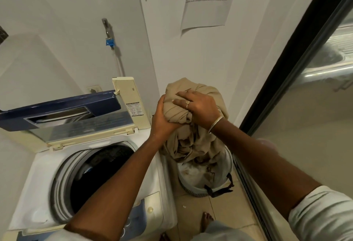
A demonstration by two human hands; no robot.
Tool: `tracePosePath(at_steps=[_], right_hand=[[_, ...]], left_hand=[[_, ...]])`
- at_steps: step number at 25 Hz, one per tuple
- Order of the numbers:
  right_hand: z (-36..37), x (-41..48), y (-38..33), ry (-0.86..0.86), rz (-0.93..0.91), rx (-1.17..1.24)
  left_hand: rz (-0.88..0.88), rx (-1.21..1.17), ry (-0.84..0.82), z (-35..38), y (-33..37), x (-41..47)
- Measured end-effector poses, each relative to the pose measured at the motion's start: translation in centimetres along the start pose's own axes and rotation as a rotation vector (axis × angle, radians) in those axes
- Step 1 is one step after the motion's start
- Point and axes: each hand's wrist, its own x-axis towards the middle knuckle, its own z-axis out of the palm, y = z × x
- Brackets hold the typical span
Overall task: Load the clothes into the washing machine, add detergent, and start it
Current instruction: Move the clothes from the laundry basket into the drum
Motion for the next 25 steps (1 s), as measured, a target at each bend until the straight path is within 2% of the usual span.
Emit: tracePosePath(at_steps=[4, 6, 7, 11, 15, 17, 20, 22, 24, 25], right_hand=[[-2.4, 0.0, 0.3, -0.067, 0.291, 0.341], [-2.9, -1.5, 2.0, -0.102, 0.36, 0.398], [-2.6, -3.1, 3.0, -0.112, 0.455, 0.424], [0.3, -9.8, 3.7, -0.002, 1.082, 0.724], [3.6, -12.9, 2.6, 0.29, 1.83, 1.082], [5.5, -14.8, 2.5, 0.214, 2.04, 1.305], [8.0, -15.6, 1.7, 0.129, 1.971, 1.79], [6.3, -13.1, -0.5, 0.205, 1.839, 1.967], [5.1, -11.2, -0.8, 0.314, 1.725, 1.966], [4.6, -10.6, -0.7, 0.401, 1.735, 1.873]], left_hand=[[0.029, -0.165, 0.194, 0.1, -0.8, 0.3], [0.002, -0.267, 0.262, -0.1, -0.4, 0.3], [-0.037, -0.333, 0.298, -0.3, -0.2, 0.3], [-0.244, -0.735, 0.429, -1.4, -0.4, 1.3], [-0.41, -1.108, 0.36, -1.7, -1.0, 2.3], [-0.488, -1.185, 0.337, -1.3, -0.4, 2.0], [-0.503, -1.292, 0.296, -0.4, 1.0, 1.3], [-0.553, -1.295, 0.31, 0.4, 1.5, 0.3], [-0.588, -1.316, 0.298, 1.1, 1.5, -0.8], [-0.596, -1.331, 0.298, 1.4, 1.4, -1.3]])
